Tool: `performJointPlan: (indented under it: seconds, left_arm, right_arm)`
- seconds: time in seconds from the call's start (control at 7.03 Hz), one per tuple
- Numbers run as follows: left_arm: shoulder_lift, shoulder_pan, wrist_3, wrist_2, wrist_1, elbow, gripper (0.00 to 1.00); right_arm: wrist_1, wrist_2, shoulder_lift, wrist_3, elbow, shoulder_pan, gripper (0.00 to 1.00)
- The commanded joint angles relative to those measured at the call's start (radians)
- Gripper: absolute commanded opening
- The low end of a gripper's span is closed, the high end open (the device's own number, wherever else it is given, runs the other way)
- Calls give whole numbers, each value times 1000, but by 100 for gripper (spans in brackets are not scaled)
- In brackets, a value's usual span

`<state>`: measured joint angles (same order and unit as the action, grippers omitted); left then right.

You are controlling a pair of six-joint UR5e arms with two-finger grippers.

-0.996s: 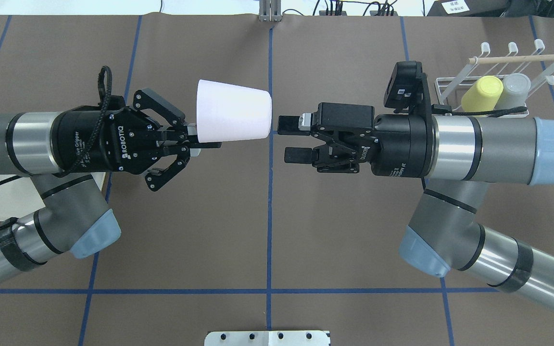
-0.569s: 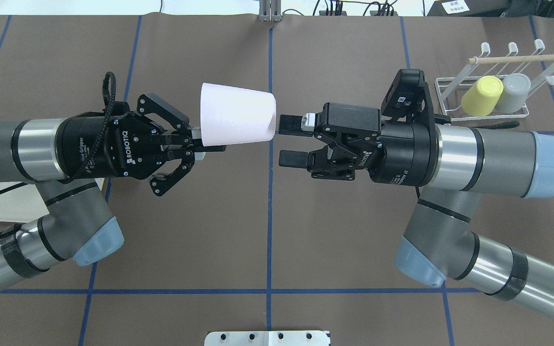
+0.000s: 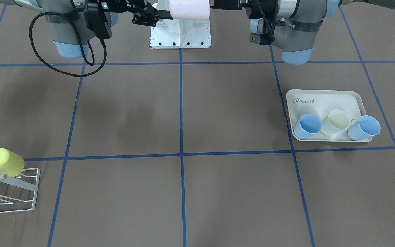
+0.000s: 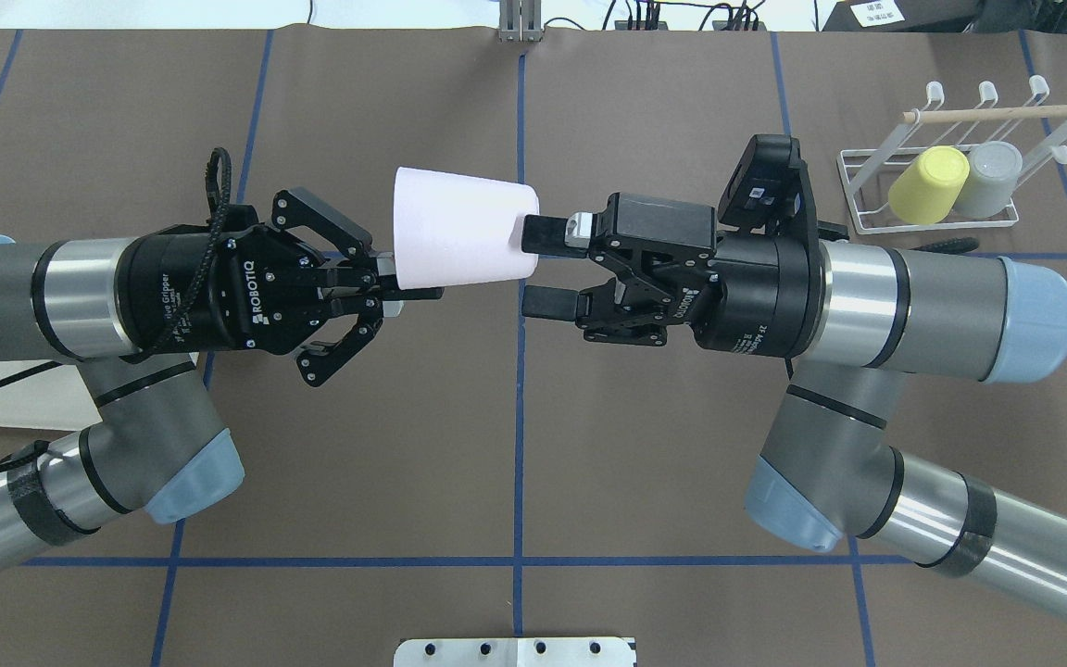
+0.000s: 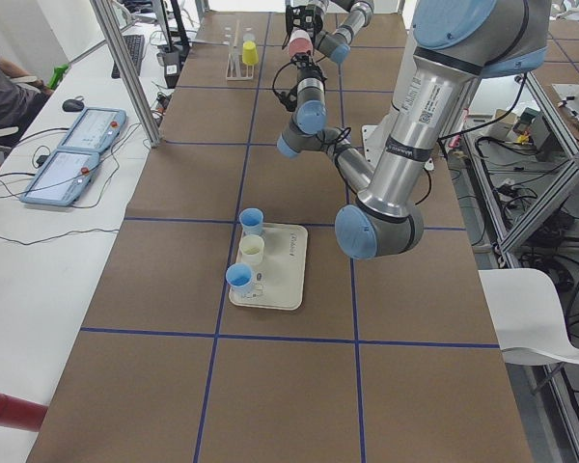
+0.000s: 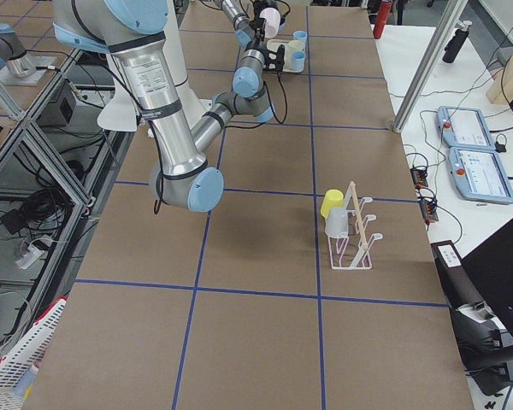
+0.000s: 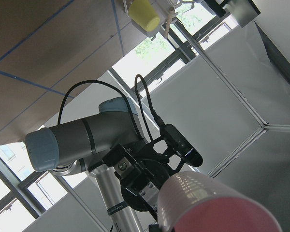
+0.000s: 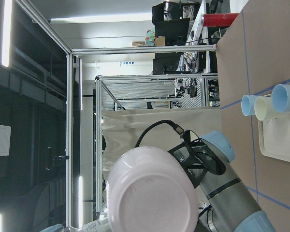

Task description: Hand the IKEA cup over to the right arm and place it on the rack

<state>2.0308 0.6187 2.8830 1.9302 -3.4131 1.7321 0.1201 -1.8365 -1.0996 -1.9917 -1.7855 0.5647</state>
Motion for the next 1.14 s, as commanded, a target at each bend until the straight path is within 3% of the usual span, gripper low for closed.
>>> performJointPlan:
  seconds: [0.0, 0.43, 0.71, 1.0]
  left_arm:
    - [0, -22, -1, -2, 0, -2, 0]
    - [0, -28, -1, -2, 0, -2, 0]
    - [0, -30, -1, -2, 0, -2, 0]
    - [0, -33, -1, -2, 0, -3, 0]
  right_arm:
    - [10, 2, 3, 1, 11, -2, 95]
    - [10, 16, 9, 1, 17, -2, 95]
    - [12, 16, 9, 1, 17, -3, 89]
    - [13, 14, 9, 1, 17, -8, 56]
